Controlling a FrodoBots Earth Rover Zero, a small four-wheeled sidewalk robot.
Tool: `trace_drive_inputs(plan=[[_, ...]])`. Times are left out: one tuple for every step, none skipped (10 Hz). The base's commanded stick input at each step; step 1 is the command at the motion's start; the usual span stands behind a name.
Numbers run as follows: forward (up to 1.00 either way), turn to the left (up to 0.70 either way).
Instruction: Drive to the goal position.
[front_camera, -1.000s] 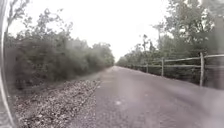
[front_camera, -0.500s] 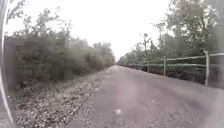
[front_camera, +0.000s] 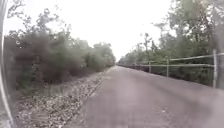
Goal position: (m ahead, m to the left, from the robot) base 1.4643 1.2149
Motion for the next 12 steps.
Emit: trace_drive_inputs(plan=[[0.70, 0.00], [0.70, 0.00], [0.70, -0.02], [0.70, -0.02], [0.70, -0.01], [0.55, 0.00], [0.06, 0.00], [0.06, 0.00], [0.06, 0.00], [0.05, 0.00], [0.05, 0.00], [0.06, 0.00]])
